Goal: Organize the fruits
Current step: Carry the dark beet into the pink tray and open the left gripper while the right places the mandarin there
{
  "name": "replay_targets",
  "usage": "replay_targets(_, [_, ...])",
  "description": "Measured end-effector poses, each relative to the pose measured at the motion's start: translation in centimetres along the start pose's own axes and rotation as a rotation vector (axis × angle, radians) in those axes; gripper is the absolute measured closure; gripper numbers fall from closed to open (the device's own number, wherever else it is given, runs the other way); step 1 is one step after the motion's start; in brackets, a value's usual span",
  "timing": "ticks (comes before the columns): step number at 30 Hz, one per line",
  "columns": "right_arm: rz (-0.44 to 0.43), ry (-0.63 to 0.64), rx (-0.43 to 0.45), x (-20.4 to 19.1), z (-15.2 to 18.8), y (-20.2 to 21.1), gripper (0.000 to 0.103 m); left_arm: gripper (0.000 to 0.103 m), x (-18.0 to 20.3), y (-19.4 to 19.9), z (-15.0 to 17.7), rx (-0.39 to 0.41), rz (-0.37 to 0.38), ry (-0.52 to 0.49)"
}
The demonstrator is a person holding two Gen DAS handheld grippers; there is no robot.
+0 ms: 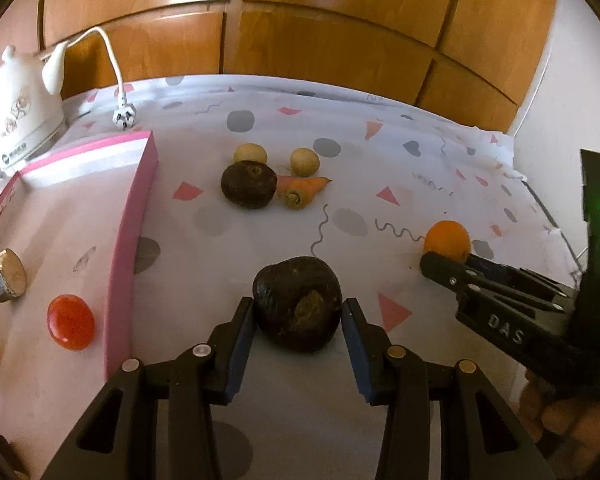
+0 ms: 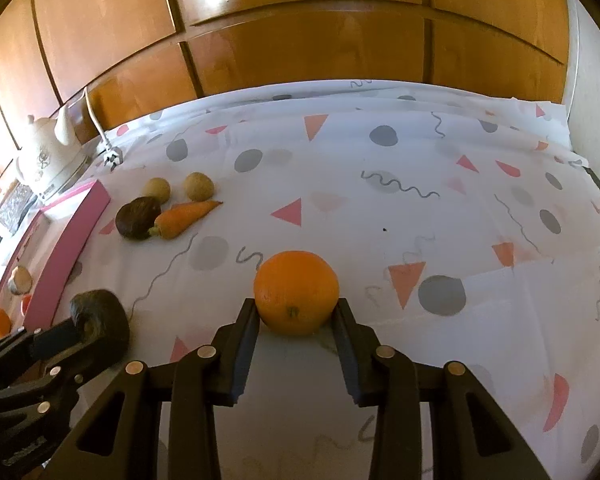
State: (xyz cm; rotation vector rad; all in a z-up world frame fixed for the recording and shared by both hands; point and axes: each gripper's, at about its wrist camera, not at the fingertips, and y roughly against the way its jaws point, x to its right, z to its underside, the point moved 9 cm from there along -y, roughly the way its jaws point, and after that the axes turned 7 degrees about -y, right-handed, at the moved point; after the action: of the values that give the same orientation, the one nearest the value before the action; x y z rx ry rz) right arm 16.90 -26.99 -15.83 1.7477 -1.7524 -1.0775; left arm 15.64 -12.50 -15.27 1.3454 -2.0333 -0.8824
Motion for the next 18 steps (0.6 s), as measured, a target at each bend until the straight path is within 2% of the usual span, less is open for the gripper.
replay_targets(3, [-0.001,-0.003,0.002,0.0,0.2,0.2,0.066,0.063,0.2,-0.9,-0.3,-0.003,-0.039,-0.029])
replay_targets(6, [-0.002,-0.004,0.001,0.1,0.3,0.3,0.066,0.064,0.0,-0.8,-0.3,-0.003,-0.027,-0.017])
replay_targets(12, [-0.001,0.014,0.002,-0.2,0.8,0.8,0.066,0.064,0.0,-0.2,0.2,-0.021,-0.051,-0.035])
replay_targets(18, [-0.012,0.036,0.001,-1.0,1.6,1.3,0.066,0.064,-0.5,0.7,0.7,-0.032,-0.05,0.003])
